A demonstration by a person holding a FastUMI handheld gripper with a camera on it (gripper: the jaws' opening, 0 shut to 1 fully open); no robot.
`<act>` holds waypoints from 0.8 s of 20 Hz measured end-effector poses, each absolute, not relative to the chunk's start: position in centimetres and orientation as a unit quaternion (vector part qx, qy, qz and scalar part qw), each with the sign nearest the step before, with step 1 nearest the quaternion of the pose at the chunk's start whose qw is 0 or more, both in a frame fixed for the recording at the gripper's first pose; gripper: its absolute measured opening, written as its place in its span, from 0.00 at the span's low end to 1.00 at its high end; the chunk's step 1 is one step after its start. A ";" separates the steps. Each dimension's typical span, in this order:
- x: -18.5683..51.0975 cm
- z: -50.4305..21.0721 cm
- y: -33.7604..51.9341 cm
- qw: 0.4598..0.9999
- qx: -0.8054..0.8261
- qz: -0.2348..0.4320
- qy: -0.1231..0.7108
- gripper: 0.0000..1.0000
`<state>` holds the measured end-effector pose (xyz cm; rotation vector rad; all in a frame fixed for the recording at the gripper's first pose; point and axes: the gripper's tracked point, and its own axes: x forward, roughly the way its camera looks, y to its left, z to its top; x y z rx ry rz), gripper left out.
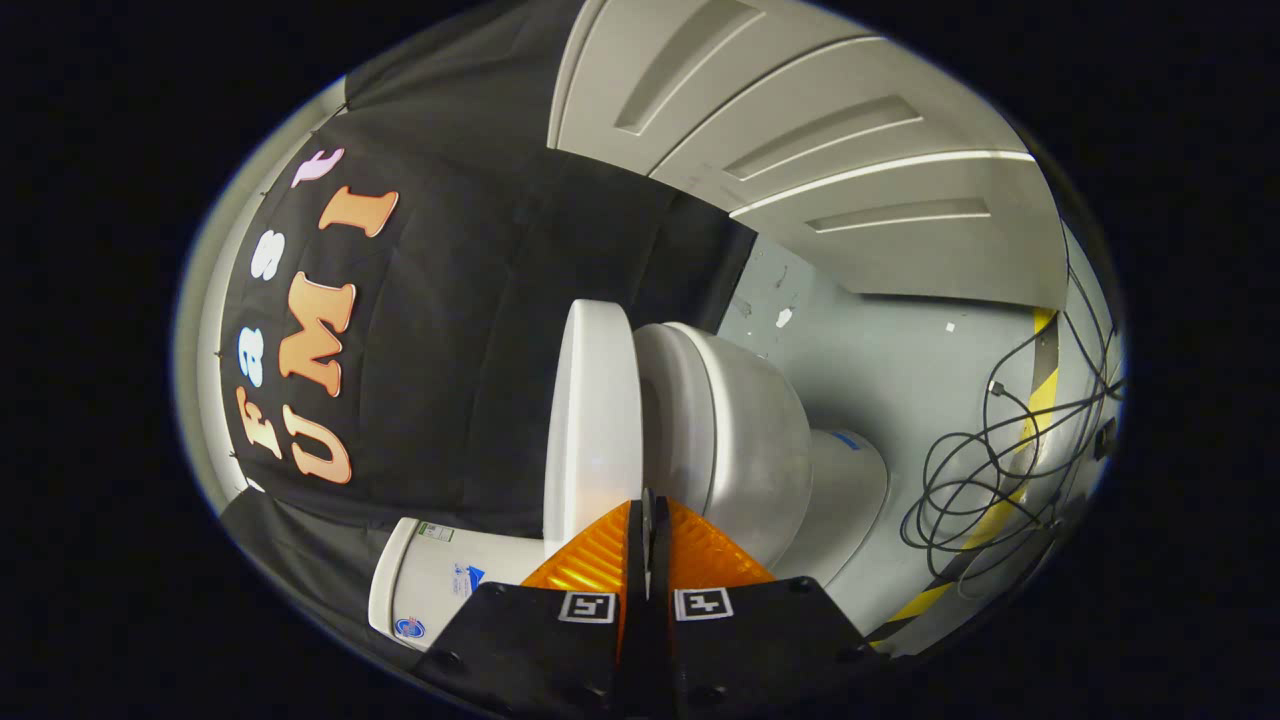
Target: Open the toilet lid.
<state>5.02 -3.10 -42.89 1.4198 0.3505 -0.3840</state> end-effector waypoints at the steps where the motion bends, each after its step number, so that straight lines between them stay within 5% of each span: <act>1: 5.1 -42.5 -3.2 0.731 0.640 -0.176 0.159 0.08; 16: 9.3 -32.1 -3.4 0.817 0.524 -0.179 0.163 0.08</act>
